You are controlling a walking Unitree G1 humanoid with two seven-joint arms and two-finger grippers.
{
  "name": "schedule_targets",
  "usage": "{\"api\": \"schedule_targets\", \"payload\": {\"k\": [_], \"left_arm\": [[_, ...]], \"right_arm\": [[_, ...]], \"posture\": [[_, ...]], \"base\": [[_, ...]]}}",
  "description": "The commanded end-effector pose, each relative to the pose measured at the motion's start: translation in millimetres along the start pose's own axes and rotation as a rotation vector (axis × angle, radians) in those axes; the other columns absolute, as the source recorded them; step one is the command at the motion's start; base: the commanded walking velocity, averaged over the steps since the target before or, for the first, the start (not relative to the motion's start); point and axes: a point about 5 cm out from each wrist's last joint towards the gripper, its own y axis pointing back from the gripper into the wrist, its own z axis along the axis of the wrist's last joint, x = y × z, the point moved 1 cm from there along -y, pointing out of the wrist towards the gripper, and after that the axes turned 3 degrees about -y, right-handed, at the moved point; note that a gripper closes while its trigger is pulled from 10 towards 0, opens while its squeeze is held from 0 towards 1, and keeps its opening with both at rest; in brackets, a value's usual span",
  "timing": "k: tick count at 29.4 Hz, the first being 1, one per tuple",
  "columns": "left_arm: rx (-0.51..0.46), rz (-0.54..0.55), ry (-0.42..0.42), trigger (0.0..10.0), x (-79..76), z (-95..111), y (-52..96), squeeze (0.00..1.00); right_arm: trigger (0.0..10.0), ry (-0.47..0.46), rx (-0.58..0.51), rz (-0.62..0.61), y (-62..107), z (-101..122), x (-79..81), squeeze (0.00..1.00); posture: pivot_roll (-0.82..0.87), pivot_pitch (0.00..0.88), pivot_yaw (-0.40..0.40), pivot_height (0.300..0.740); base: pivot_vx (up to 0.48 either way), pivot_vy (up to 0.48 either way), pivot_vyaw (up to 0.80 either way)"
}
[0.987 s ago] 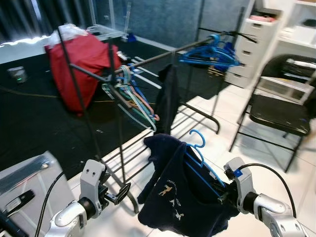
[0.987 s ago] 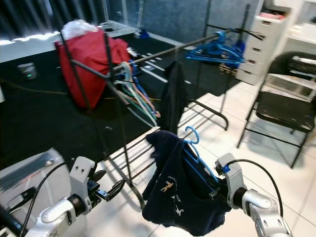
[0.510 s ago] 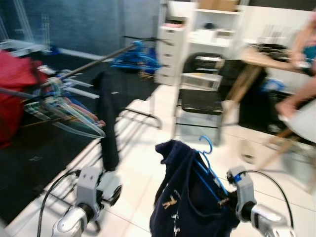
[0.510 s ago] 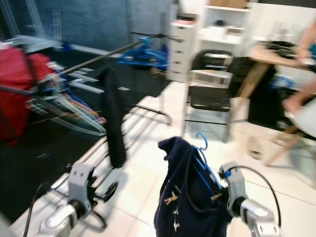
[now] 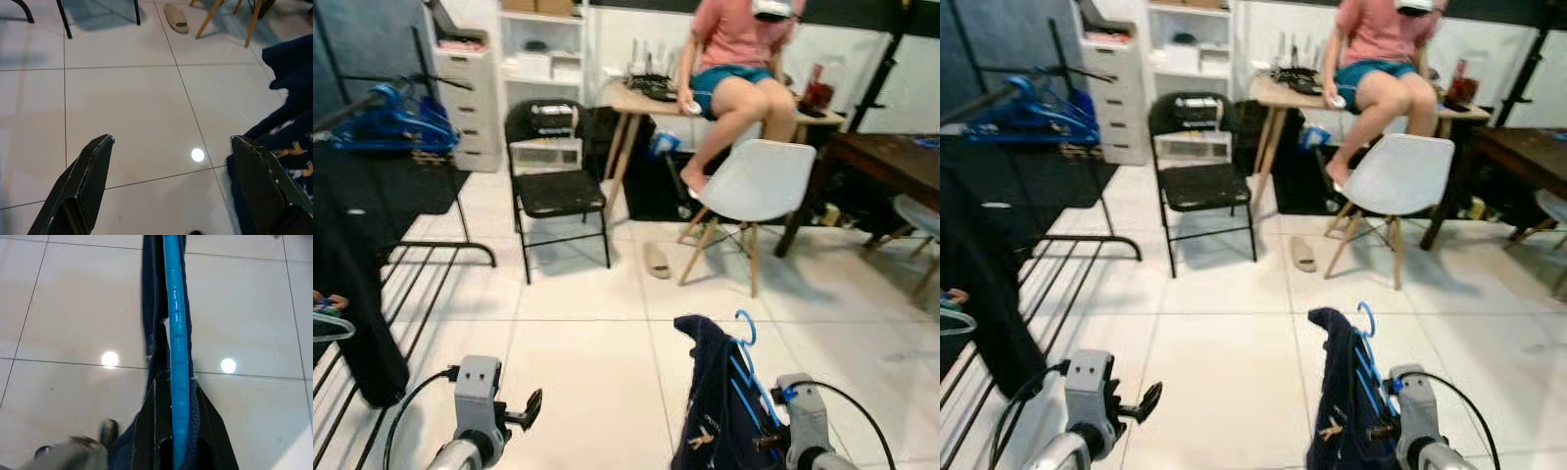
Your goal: Hang hanger
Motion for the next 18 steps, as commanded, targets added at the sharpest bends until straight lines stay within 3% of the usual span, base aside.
{"api": "schedule_targets", "payload": {"k": [1, 3, 6, 7, 8, 18], "left_arm": [[-0.001, 0.003, 0.008, 10.0, 1.1, -3.8, -0.5, 0.00], [-0.003, 0.007, 0.012, 10.0, 1.6, -4.6, -1.1, 0.00], [0.002, 0.005, 0.029, 10.0, 2.7, -7.1, -2.4, 0.00], [0.002, 0.005, 0.029, 10.0, 2.7, -7.1, -2.4, 0.00], [0.004, -0.004, 0.030, 10.0, 2.7, -7.3, -2.5, 0.00], [0.006, -0.013, 0.028, 10.0, 3.5, -11.9, -2.5, 0.00]], "right_arm": [[10.0, -0.017, -0.038, -0.022, -1.0, 5.9, -3.6, 0.00], [10.0, -0.042, -0.046, -0.019, -1.7, 5.4, -3.1, 0.00], [10.0, -0.209, -0.096, -0.018, -2.1, 6.1, -7.8, 0.00], [10.0, -0.209, -0.096, -0.018, -2.1, 6.1, -7.8, 0.00], [10.0, -0.288, -0.122, -0.025, -0.6, 6.7, -12.7, 0.00], [10.0, -0.278, -0.103, 0.001, -1.4, 2.5, -10.8, 0.00]], "posture": [[-0.02, 0.000, -0.059, 0.740], [-0.02, 0.000, -0.059, 0.740], [-0.02, 0.000, -0.059, 0.740], [-0.02, 0.000, -0.059, 0.740], [-0.02, 0.000, -0.060, 0.740], [-0.01, 0.000, -0.056, 0.740]], "base": [[0.000, 0.000, -0.77], [0.000, 0.000, -0.77], [0.000, 0.000, -0.78], [0.000, 0.000, -0.78], [0.000, 0.000, -0.78], [0.000, 0.000, -0.79]]}}
